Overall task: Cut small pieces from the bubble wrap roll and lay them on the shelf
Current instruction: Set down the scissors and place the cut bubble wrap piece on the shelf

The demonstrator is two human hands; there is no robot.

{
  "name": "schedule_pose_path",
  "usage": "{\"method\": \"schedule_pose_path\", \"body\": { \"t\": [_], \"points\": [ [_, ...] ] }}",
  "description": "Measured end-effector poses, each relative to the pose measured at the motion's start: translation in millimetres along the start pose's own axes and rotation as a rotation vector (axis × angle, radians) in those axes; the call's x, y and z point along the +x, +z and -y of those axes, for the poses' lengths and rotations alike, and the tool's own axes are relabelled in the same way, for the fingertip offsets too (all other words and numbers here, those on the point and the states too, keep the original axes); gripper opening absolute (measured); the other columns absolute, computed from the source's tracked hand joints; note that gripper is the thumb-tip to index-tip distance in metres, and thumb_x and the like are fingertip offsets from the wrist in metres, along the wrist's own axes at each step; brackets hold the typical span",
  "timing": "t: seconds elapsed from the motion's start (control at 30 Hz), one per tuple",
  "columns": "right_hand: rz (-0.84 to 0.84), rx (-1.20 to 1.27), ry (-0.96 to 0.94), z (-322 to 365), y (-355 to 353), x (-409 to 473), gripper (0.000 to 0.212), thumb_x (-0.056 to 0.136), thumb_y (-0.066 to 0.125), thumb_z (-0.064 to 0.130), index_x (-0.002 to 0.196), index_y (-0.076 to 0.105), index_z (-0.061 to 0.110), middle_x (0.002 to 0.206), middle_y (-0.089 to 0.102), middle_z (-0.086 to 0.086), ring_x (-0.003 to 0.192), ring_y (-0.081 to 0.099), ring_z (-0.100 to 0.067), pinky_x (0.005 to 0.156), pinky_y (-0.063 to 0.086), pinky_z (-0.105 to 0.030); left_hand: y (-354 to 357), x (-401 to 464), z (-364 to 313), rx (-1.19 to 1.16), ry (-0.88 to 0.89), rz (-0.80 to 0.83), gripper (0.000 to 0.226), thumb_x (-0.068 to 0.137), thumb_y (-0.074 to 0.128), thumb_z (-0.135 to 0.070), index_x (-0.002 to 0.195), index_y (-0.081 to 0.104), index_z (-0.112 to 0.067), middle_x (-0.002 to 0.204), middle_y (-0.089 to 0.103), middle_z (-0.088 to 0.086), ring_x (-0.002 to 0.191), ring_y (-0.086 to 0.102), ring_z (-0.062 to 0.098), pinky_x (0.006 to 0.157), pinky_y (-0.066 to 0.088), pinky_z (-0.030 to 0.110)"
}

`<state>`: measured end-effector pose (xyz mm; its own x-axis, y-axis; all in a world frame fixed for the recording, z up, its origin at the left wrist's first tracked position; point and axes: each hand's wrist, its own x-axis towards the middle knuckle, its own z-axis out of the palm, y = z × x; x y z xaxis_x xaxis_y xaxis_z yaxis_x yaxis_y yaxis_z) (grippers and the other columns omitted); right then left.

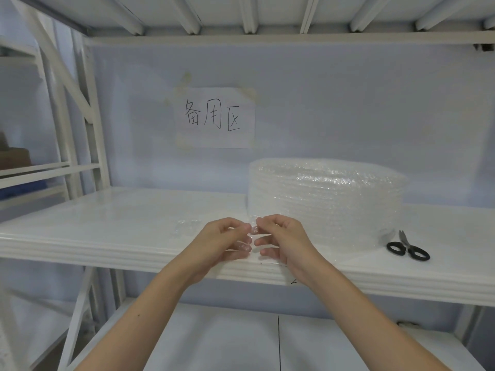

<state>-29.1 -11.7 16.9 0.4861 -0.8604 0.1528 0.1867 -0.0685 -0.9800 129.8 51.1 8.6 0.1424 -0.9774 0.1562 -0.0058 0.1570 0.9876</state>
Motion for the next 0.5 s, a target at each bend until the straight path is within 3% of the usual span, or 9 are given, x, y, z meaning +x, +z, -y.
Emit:
{"method": "schedule_pose_path", "body": {
  "t": [0.2, 0.33, 0.5],
  "points": [
    [0.019, 0.070, -0.014, 5.6, 16.1, 8.4, 0.012, 0.091, 0.067, 0.019, 0.089, 0.068, 0.007, 0.082, 0.070, -0.011, 0.063, 0.065, -0.019, 0.058, 0.055, -0.026, -10.6, -2.2, -1.9, 0.011, 0.035, -0.076, 0.013, 0.091, 0.069, -0.016, 0.094, 0.069, -0.003, 0.081, 0.069, 0.013, 0.073, 0.068, 0.018, 0.077, 0.060, 0.030],
    [0.018, 0.046, -0.032, 7.1, 24.8, 13.4, 0.016, 0.090, 0.069, 0.020, 0.100, 0.070, 0.008, 0.082, 0.073, -0.008, 0.065, 0.067, -0.019, 0.057, 0.054, -0.026, -16.9, -3.2, -3.6, -0.010, 0.056, -0.138, 0.011, 0.089, 0.072, -0.014, 0.092, 0.065, -0.006, 0.080, 0.072, 0.014, 0.071, 0.070, 0.019, 0.074, 0.059, 0.029],
    [0.044, 0.127, -0.015, 6.5, 28.6, 18.4, 0.018, 0.092, 0.065, 0.014, 0.107, 0.070, 0.006, 0.088, 0.075, -0.012, 0.067, 0.069, -0.021, 0.059, 0.056, -0.026, -24.2, -5.5, -2.3, -0.075, 0.081, -0.168, 0.011, 0.090, 0.070, -0.012, 0.083, 0.061, -0.010, 0.085, 0.076, 0.015, 0.072, 0.071, 0.019, 0.079, 0.059, 0.031]
  ]
}}
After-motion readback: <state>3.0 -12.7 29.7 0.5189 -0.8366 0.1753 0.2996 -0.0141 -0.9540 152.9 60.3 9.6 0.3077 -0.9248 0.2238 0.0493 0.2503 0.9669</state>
